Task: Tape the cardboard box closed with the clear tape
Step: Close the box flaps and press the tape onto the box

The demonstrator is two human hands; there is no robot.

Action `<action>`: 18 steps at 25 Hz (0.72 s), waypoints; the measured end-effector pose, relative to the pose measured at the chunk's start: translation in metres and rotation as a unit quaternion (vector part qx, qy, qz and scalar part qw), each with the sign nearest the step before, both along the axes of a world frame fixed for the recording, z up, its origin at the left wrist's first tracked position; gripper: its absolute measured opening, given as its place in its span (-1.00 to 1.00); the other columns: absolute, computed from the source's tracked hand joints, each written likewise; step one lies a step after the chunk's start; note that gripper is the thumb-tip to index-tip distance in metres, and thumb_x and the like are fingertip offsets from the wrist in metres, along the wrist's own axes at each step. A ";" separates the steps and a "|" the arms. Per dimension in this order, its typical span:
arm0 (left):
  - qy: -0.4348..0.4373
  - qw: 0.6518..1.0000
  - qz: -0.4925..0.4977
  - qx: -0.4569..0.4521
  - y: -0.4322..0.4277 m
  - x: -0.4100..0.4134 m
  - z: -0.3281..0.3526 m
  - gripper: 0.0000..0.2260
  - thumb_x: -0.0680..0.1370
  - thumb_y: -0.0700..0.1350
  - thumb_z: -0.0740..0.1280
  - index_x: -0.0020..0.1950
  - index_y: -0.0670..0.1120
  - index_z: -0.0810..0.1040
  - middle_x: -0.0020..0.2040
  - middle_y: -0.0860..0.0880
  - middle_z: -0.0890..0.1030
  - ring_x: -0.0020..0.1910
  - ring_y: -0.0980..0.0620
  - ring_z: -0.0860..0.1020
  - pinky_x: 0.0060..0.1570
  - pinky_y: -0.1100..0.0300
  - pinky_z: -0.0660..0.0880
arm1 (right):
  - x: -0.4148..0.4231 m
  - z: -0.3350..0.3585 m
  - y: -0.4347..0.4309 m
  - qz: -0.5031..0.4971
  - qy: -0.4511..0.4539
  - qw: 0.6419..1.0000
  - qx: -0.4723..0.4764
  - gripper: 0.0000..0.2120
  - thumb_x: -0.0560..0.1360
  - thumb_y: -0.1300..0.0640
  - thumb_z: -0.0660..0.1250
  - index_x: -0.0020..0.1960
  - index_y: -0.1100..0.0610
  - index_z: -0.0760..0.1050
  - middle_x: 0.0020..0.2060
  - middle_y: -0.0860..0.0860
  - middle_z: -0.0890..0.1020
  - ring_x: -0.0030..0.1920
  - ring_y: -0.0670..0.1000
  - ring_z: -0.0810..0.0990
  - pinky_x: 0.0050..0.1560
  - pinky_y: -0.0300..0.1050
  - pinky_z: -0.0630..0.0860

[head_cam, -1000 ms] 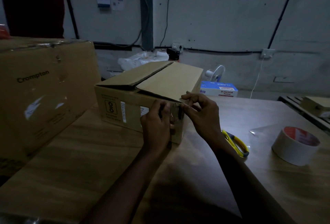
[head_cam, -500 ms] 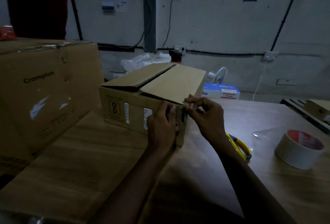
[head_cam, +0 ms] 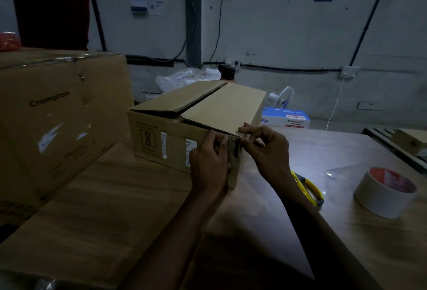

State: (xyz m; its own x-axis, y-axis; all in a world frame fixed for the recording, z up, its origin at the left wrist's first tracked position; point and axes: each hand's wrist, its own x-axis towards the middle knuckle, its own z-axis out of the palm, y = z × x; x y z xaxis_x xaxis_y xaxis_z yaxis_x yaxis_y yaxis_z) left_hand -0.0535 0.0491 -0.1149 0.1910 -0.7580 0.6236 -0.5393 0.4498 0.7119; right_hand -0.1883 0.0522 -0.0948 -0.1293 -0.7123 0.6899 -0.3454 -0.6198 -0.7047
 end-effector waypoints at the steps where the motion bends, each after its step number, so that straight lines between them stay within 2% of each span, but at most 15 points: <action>1: 0.001 1.000 0.001 -0.001 0.002 0.000 0.001 -0.82 0.62 0.01 0.23 -0.01 -0.07 0.53 -0.21 -0.01 0.63 -0.28 0.11 0.52 -0.17 0.68 0.19 | 0.000 0.000 0.000 -0.001 -0.001 1.000 0.001 -0.69 0.39 0.32 0.47 -0.28 -0.06 0.47 -0.03 0.02 0.70 0.17 -0.11 0.61 0.11 -0.23 0.57; 3: 0.005 1.000 -0.003 0.000 0.002 -0.001 0.001 -0.83 0.61 0.01 0.25 -0.03 -0.06 0.52 -0.24 0.04 0.60 -0.33 0.24 0.45 -0.19 0.65 0.26 | 0.000 0.000 0.000 -0.005 0.001 1.000 0.000 -0.68 0.39 0.32 0.47 -0.28 -0.05 0.46 -0.03 0.01 0.70 0.16 -0.12 0.61 0.10 -0.23 0.58; 5: 0.038 0.999 -0.012 0.017 -0.002 0.001 -0.002 -0.78 0.58 0.12 0.26 -0.09 -0.02 0.46 -0.29 0.08 0.58 -0.37 0.26 0.49 -0.26 0.51 0.43 | 0.000 0.000 0.000 -0.005 -0.001 1.000 0.000 -0.69 0.39 0.33 0.47 -0.29 -0.03 0.47 -0.04 -0.01 0.69 0.16 -0.13 0.61 0.09 -0.24 0.57; 7: 0.076 0.996 -0.016 0.041 -0.010 0.002 -0.006 -0.64 0.49 0.32 0.21 -0.14 0.03 0.40 -0.33 0.04 0.62 -0.39 0.09 0.60 -0.33 0.07 0.60 | 0.000 -0.001 0.000 -0.003 -0.006 1.000 0.003 -0.70 0.39 0.34 0.47 -0.29 0.00 0.47 -0.05 -0.02 0.69 0.16 -0.13 0.61 0.08 -0.26 0.57; 8: 0.076 0.996 -0.012 0.054 -0.010 0.002 -0.005 -0.60 0.45 0.38 0.19 -0.16 0.04 0.38 -0.33 0.02 0.63 -0.38 0.02 0.63 -0.35 -0.02 0.59 | 0.001 -0.001 0.000 -0.005 -0.007 1.000 0.002 -0.71 0.39 0.34 0.47 -0.29 0.00 0.47 -0.05 -0.02 0.69 0.16 -0.13 0.61 0.08 -0.28 0.57; 11: 0.042 0.995 0.010 0.094 -0.007 0.002 0.003 -0.63 0.49 0.30 0.26 -0.20 0.00 0.38 -0.33 0.00 0.60 -0.34 -0.01 0.62 -0.31 -0.02 0.57 | 0.001 -0.001 -0.001 -0.014 -0.006 1.000 0.000 -0.72 0.39 0.32 0.47 -0.29 0.00 0.48 -0.06 -0.02 0.69 0.14 -0.15 0.62 0.05 -0.33 0.55; 13: 0.027 0.992 0.013 0.120 -0.004 0.003 0.008 -0.63 0.52 0.27 0.25 -0.19 -0.04 0.40 -0.36 0.03 0.56 -0.36 0.05 0.58 -0.37 0.10 0.50 | 0.002 0.000 0.000 -0.020 -0.004 1.000 0.000 -0.71 0.39 0.31 0.47 -0.28 -0.03 0.49 -0.06 -0.02 0.70 0.13 -0.15 0.62 0.05 -0.33 0.56; 16: -0.015 0.988 0.031 0.151 0.000 0.005 0.011 -0.53 0.53 0.30 0.18 -0.15 -0.12 0.49 -0.32 0.02 0.53 -0.30 0.03 0.51 -0.42 0.19 0.27 | 0.003 0.001 0.001 -0.032 -0.001 0.999 -0.003 -0.68 0.39 0.31 0.48 -0.27 -0.08 0.49 -0.07 -0.03 0.69 0.12 -0.15 0.62 0.04 -0.32 0.57; 18: -0.023 0.987 0.039 0.156 0.000 0.006 0.009 -0.45 0.51 0.34 0.15 -0.15 -0.15 0.55 -0.29 -0.03 0.56 -0.26 -0.02 0.52 -0.36 0.19 0.29 | 0.004 0.002 0.002 -0.034 0.002 0.999 -0.006 -0.69 0.39 0.29 0.48 -0.28 -0.09 0.48 -0.07 -0.02 0.70 0.13 -0.15 0.62 0.04 -0.30 0.57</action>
State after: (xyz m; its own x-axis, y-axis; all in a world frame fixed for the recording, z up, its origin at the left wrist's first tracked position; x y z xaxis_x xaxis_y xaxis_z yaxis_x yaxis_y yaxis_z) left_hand -0.0476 0.0491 -0.1055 0.2326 -0.8985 0.3722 -0.5992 0.1690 0.7825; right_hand -0.1842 0.0544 -0.0926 -0.1746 -0.6940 0.6985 -0.3907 -0.6023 -0.6961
